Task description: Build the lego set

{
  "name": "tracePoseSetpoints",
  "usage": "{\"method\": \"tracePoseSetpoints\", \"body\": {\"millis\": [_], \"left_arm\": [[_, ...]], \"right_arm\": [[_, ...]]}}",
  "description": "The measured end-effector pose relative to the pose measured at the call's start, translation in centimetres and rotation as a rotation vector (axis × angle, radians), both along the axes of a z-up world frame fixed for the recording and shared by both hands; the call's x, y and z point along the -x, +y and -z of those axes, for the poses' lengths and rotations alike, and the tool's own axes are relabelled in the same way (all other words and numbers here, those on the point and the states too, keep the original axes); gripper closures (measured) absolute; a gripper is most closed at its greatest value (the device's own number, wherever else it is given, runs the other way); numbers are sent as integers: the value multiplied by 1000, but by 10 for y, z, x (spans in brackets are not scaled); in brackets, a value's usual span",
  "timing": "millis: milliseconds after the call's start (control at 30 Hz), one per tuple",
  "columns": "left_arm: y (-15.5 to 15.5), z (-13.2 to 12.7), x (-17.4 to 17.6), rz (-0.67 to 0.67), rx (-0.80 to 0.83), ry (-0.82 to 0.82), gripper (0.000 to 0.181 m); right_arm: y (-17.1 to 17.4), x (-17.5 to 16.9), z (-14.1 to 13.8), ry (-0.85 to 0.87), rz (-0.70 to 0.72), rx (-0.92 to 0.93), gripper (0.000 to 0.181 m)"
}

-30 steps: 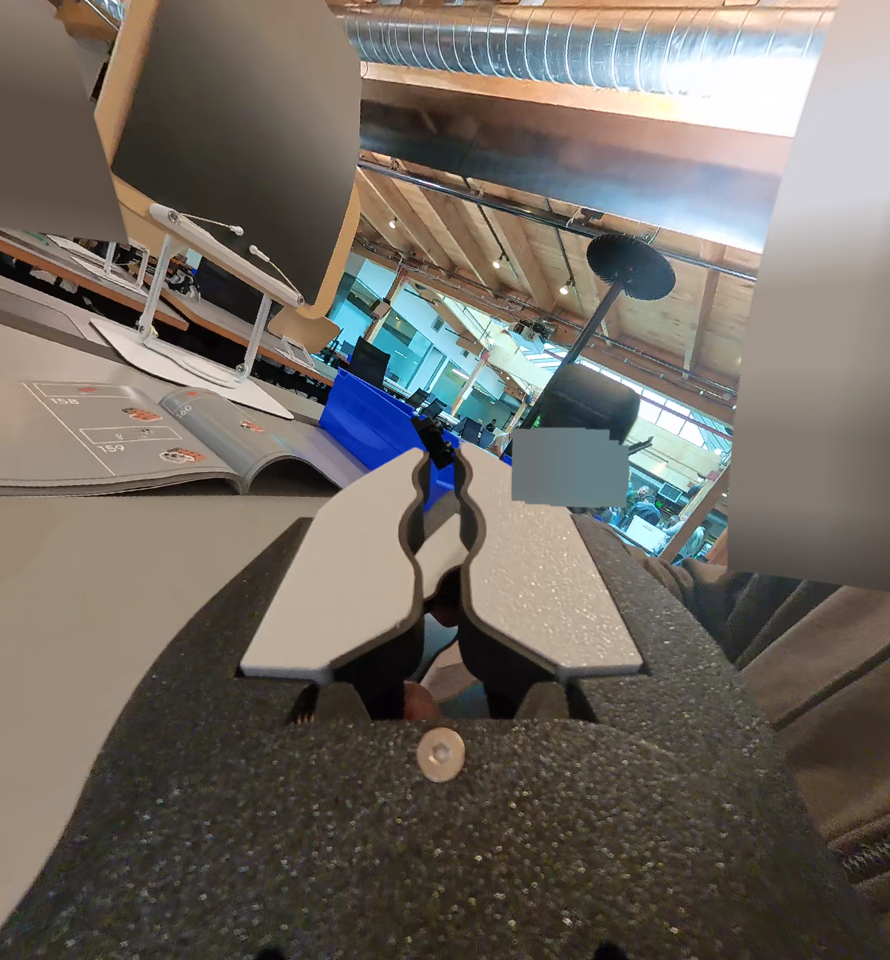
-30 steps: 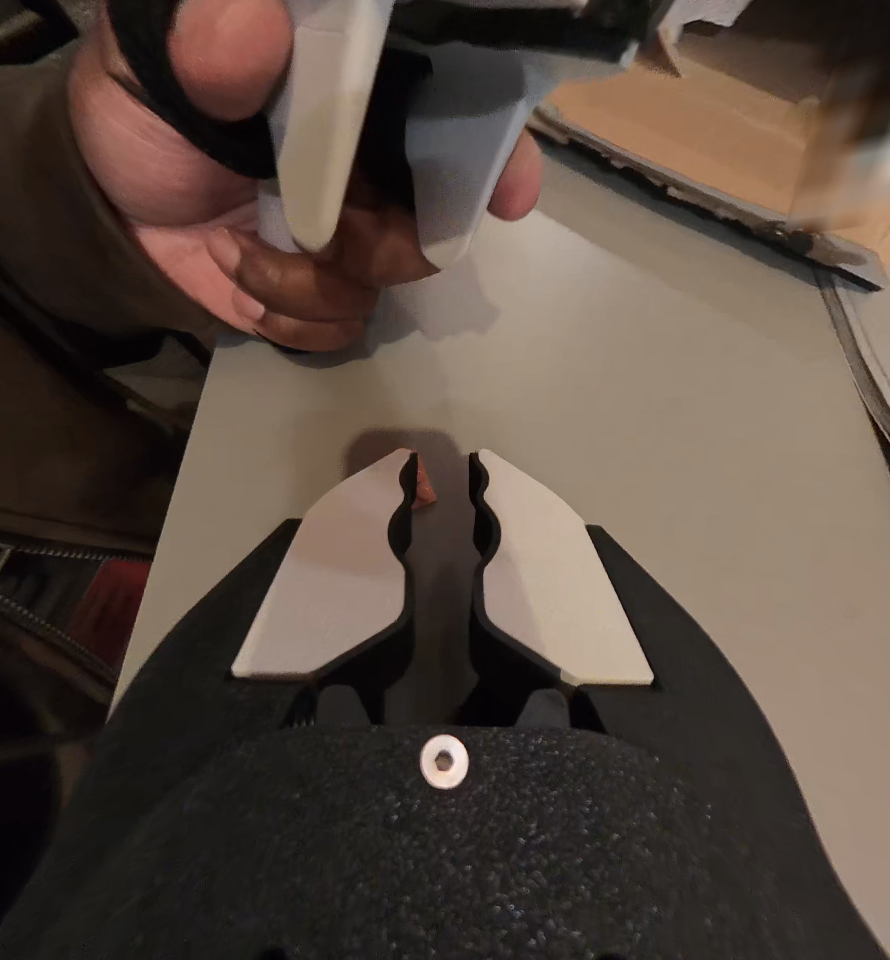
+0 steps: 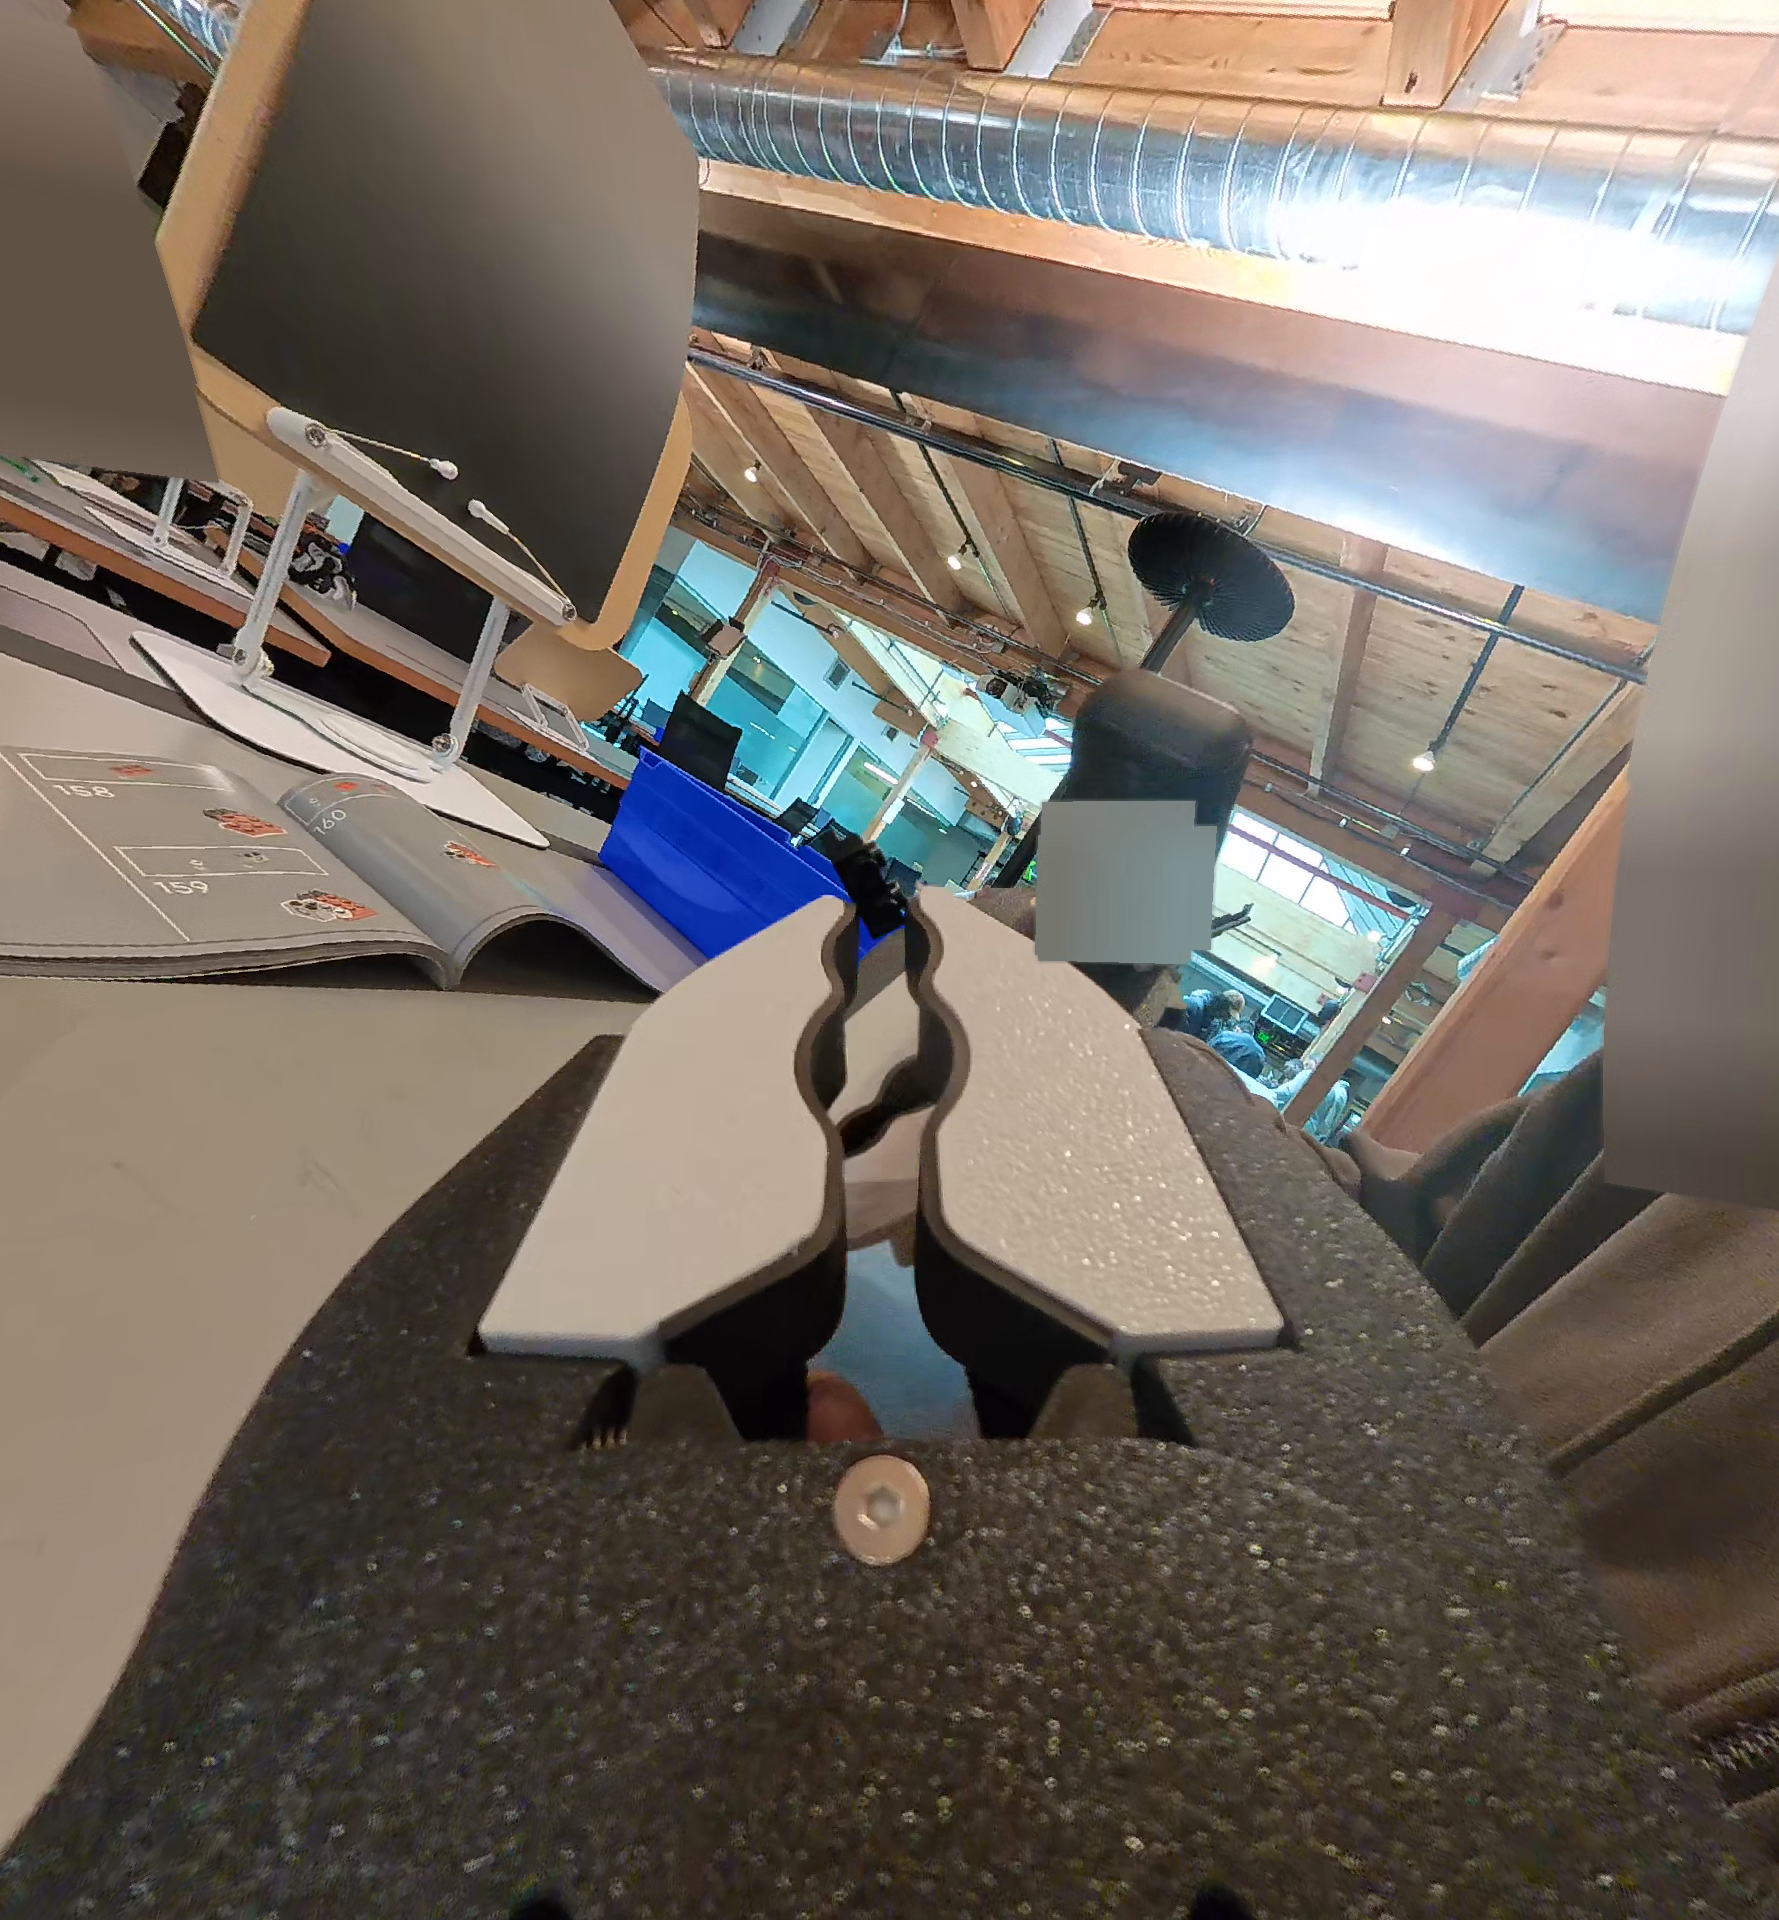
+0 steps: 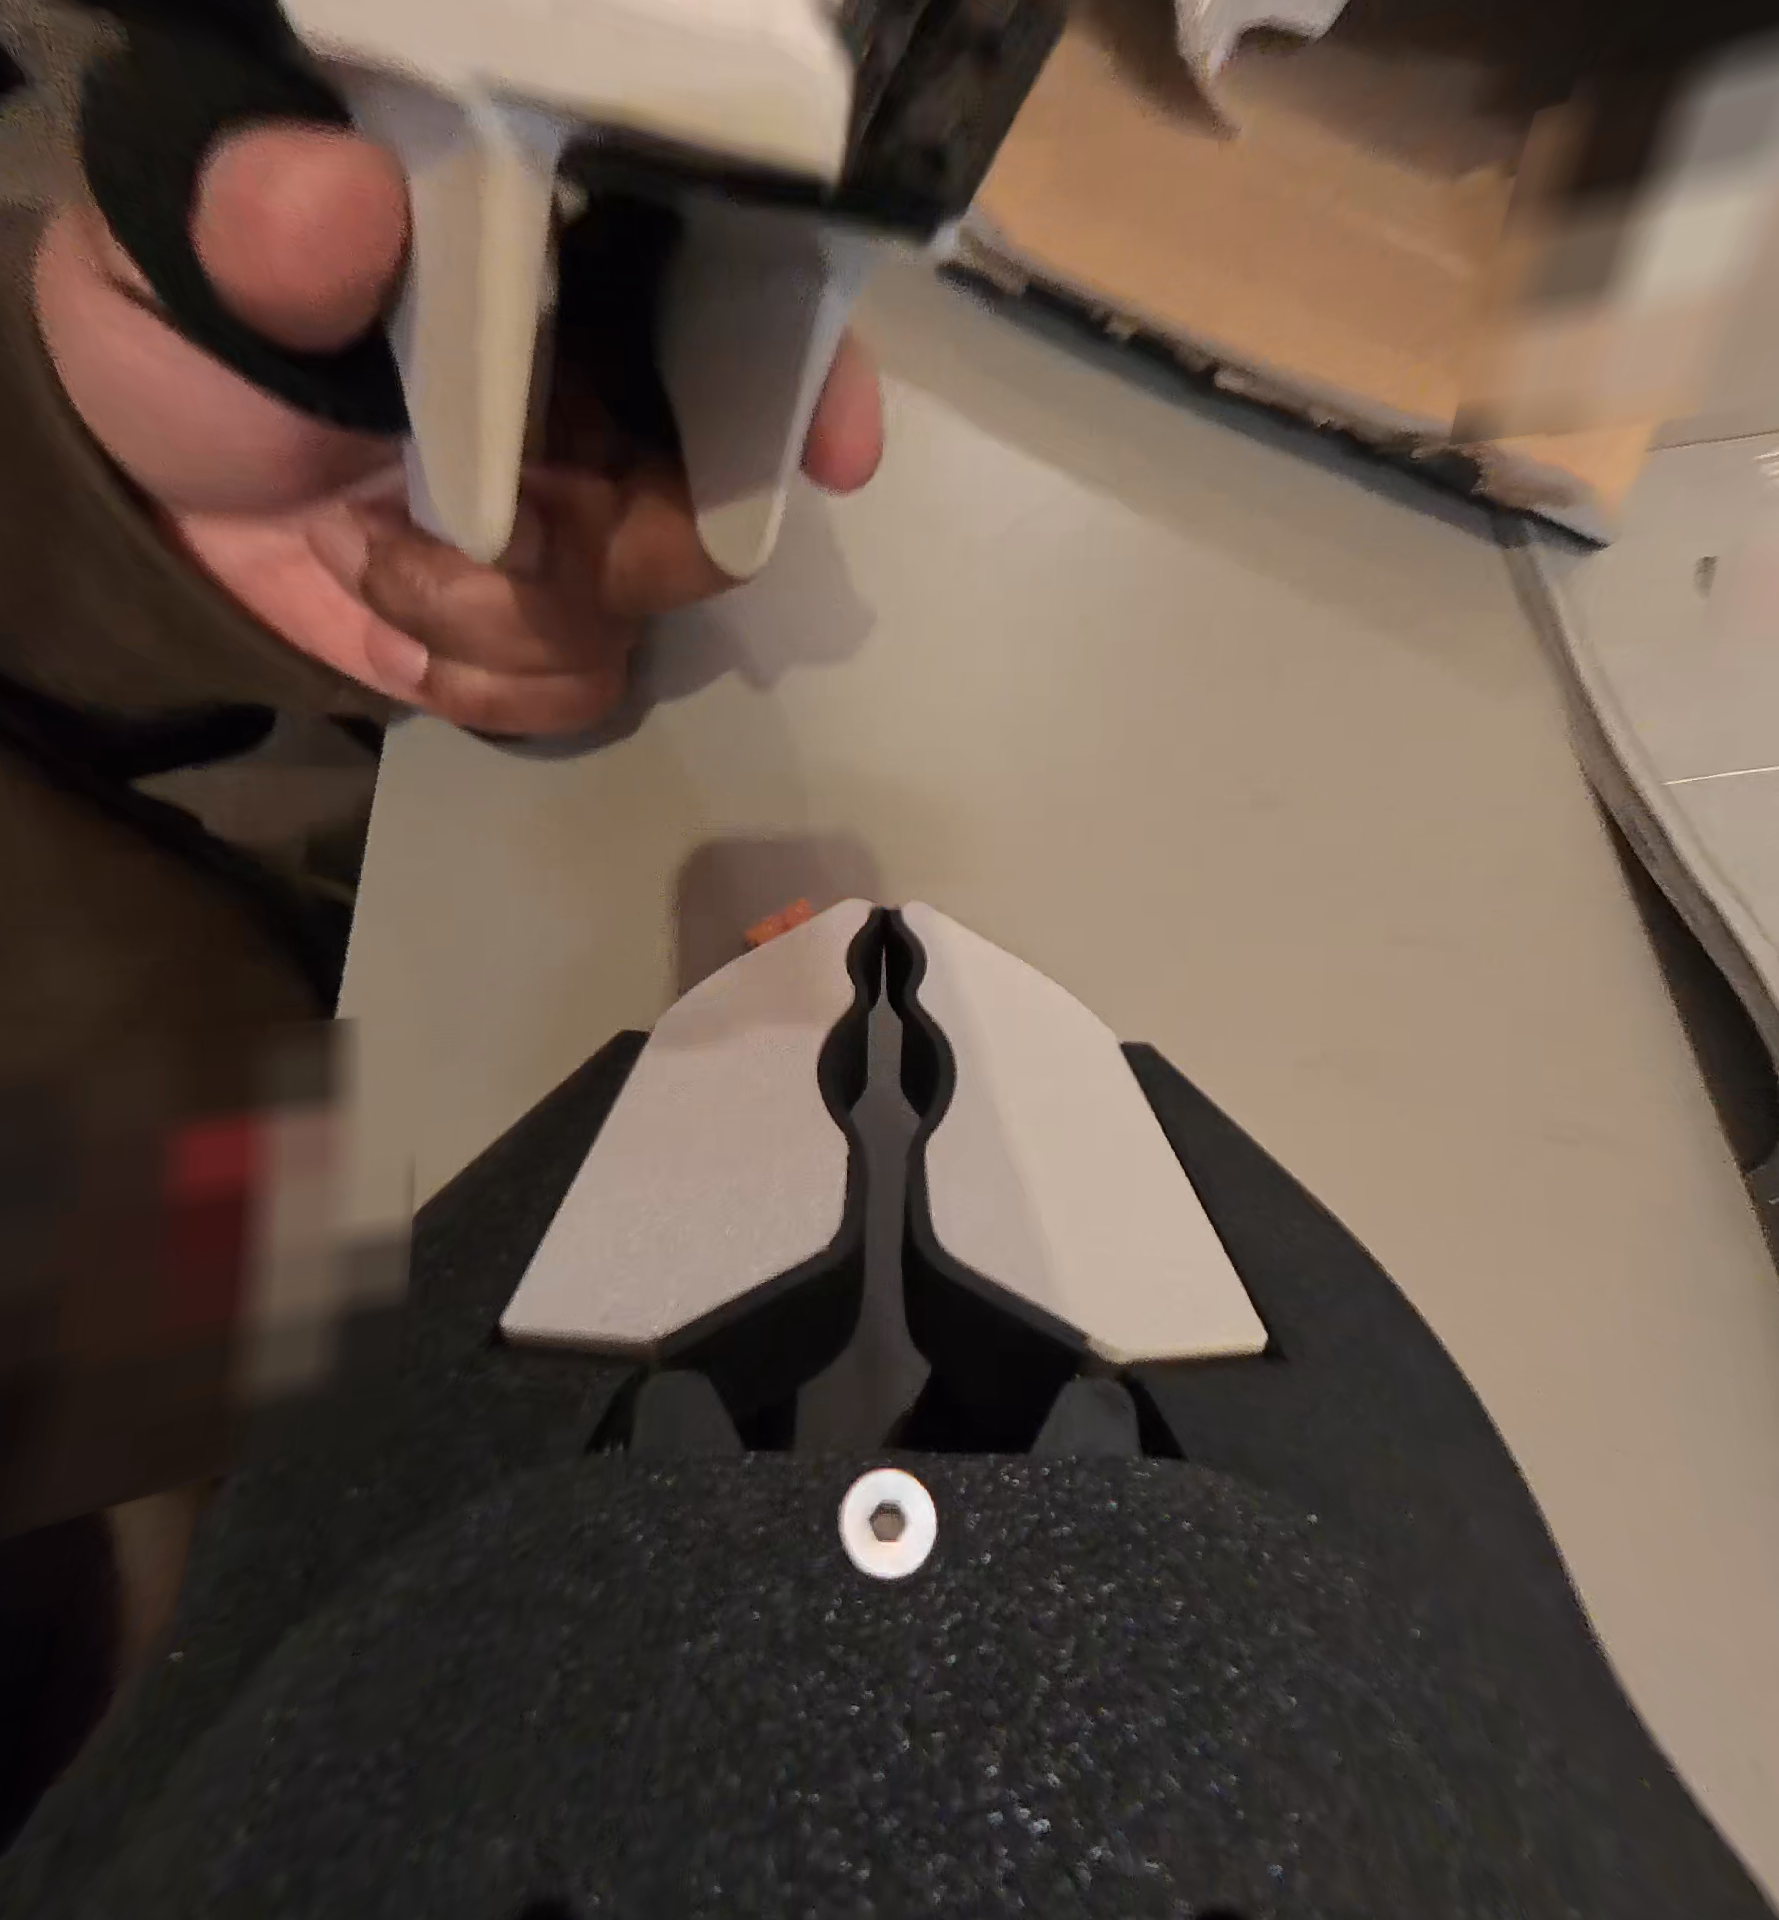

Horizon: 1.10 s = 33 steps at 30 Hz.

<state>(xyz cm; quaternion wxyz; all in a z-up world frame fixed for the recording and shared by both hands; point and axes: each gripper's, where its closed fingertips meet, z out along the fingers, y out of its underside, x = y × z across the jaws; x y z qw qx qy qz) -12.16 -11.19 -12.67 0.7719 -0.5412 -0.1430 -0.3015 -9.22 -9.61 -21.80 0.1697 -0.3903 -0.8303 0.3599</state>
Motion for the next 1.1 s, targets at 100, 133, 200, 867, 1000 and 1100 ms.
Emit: {"method": "tracePoseSetpoints", "body": {"millis": [100, 133, 200, 867, 1000, 1100], "left_arm": [[0, 0, 1, -3, -5, -4, 173], [0, 0, 1, -3, -4, -3, 173], [0, 0, 0, -3, -1, 6, 173], [-1, 0, -1, 15, -11, 1, 173], [-1, 0, 0, -5, -8, 0, 173], [0, 0, 2, -42, -6, 7, 173]], "right_arm": [[-3, -2, -1, -1, -35, -8, 181], [-4, -4, 4, -23, -61, -28, 176], [-7, -5, 15, -63, -108, -57, 167], [-8, -9, 39, -165, -182, -190, 167], [1, 5, -2, -57, -51, -22, 167], [-1, 17, -53, 41, 37, 205, 167]]}}
